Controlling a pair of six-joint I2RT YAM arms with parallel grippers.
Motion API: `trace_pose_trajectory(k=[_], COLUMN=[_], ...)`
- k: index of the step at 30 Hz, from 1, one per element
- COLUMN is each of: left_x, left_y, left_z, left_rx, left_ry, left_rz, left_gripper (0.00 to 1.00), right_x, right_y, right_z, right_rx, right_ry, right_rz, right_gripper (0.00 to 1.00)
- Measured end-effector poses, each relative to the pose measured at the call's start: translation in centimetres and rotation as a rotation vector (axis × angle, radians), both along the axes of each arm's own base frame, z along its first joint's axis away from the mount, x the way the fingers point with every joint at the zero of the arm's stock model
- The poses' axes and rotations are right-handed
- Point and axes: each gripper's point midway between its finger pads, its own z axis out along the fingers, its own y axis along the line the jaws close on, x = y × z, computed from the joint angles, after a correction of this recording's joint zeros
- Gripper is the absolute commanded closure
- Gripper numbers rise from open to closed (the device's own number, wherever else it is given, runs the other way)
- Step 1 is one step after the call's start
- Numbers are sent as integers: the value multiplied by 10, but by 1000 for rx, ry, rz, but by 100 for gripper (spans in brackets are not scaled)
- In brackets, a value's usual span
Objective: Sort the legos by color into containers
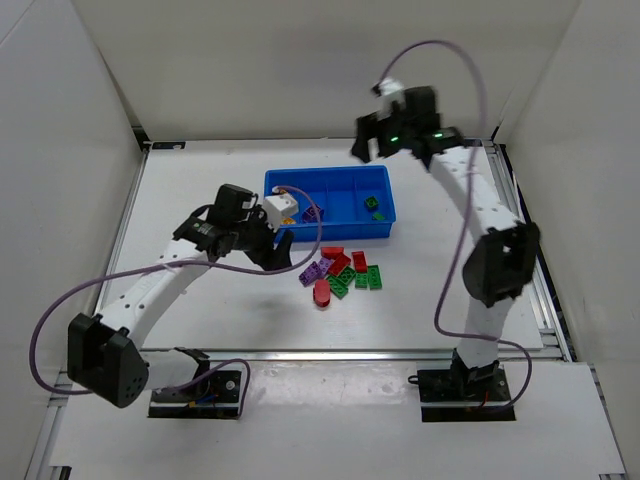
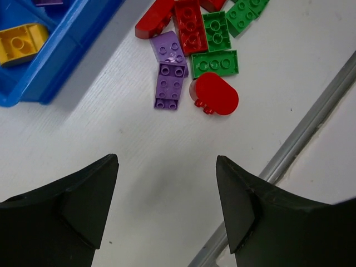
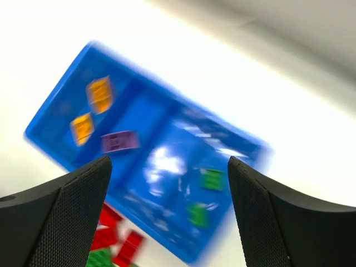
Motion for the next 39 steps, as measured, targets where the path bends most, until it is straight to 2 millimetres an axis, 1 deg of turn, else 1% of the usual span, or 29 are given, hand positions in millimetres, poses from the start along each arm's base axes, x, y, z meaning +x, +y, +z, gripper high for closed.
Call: trace_pose_trajectory(k=[1, 3, 5, 6, 7, 8, 9, 13, 15, 16, 19, 23, 26, 31, 32, 35, 37, 39], left_x=[1, 4, 7, 9, 10, 11, 13, 16, 17, 18, 22, 31, 37, 39, 39, 38, 40, 40], left_y=[-5, -16, -27, -31, -36, -40, -44, -56, -62, -65, -73, -80, -82, -80, -79, -77, -76, -76], left_z=[-5, -16, -28, -33, -41, -47, -53, -81, -93, -98, -108, -115, -120, -137, -140, -145, -145, -142], left_rx=[14, 44, 75, 88, 105, 117, 130, 181, 205, 212, 230, 237, 242, 272, 279, 293, 292, 289], left_ry=[-5, -16, -20, -21, -19, -15, -15, 6, 18, 22, 29, 25, 24, 47, 53, 63, 60, 56], left_rz=[-12, -37, -57, -64, -72, -77, -82, -109, -120, -127, -135, -133, -129, -120, -119, -117, -113, -112], left_gripper=[18, 17, 17, 18, 18, 18, 19, 21, 22, 22, 22, 22, 24, 40, 48, 67, 73, 74], right_x=[4, 7, 4, 0, -5, -10, -14, -30, -38, -41, -42, -43, -44, -44, -44, -44, -44, -45], right_y=[-28, -87, -142, -160, -178, -189, -195, -211, -217, -218, -223, -226, -226, -231, -233, -235, -235, -234], right_z=[24, 66, 91, 96, 96, 92, 84, 37, 21, 18, 18, 18, 18, 18, 17, 14, 12, 11], right_rx=[16, 39, 47, 47, 46, 43, 41, 34, 34, 35, 44, 55, 62, 76, 78, 80, 82, 86], right_ry=[-37, -108, -155, -160, -157, -144, -119, 25, 88, 103, 111, 115, 120, 129, 132, 146, 156, 162], right_rz=[-52, -157, -262, -295, -326, -347, -357, -376, -383, -385, -388, -387, -383, -390, -393, -398, -396, -391], right_gripper=[12, 13, 13, 13, 13, 13, 13, 13, 13, 13, 13, 13, 14, 14, 14, 15, 15, 16])
